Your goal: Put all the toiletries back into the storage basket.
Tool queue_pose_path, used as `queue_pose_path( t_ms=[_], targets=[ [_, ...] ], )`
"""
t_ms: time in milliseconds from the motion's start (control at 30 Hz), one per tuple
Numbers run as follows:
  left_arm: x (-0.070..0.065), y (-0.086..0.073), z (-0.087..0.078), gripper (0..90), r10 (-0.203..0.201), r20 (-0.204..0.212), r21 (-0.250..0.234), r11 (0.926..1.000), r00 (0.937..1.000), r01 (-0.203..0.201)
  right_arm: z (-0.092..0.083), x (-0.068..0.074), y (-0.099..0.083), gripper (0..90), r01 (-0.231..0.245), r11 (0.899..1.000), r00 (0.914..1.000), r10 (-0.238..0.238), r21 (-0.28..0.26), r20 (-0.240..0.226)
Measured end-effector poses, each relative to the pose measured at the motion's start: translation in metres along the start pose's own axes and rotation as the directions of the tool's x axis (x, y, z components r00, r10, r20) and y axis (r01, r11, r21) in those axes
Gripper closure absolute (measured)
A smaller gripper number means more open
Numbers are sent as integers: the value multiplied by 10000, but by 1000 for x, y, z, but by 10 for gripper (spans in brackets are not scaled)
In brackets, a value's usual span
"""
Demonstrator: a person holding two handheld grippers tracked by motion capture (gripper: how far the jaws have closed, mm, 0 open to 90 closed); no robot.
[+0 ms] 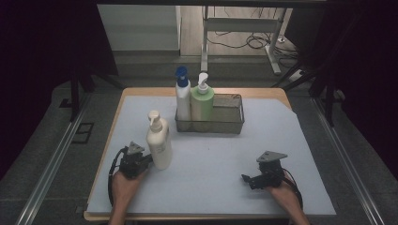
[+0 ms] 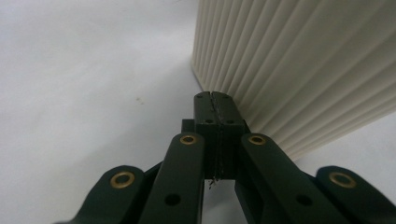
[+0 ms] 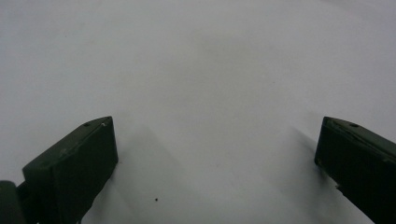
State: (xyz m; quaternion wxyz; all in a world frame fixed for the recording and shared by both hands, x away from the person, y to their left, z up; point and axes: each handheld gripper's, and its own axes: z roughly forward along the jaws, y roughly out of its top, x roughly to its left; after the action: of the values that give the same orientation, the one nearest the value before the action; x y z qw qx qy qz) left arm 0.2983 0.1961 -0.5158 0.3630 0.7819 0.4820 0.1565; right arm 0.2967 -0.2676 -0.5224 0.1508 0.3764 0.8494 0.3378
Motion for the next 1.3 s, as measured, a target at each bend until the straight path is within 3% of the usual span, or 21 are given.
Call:
queue_pose_path(
  t_ms=[333,800,1300],
  targets=[
    [-10,1,3,893,82,208,69,9999,9997,-83,0,0,1,0,3,10000,10000,-3,39,-19],
    [-32,6,10,892,821,593,346,9958,9949,-842,0,0,0,0,-17,10000,10000,17,-6,4],
    [-50,12,22,875,1216,933,483,9908,9882,-1265,0,0,0,0,-18,10000,10000,18,10,-10]
  ],
)
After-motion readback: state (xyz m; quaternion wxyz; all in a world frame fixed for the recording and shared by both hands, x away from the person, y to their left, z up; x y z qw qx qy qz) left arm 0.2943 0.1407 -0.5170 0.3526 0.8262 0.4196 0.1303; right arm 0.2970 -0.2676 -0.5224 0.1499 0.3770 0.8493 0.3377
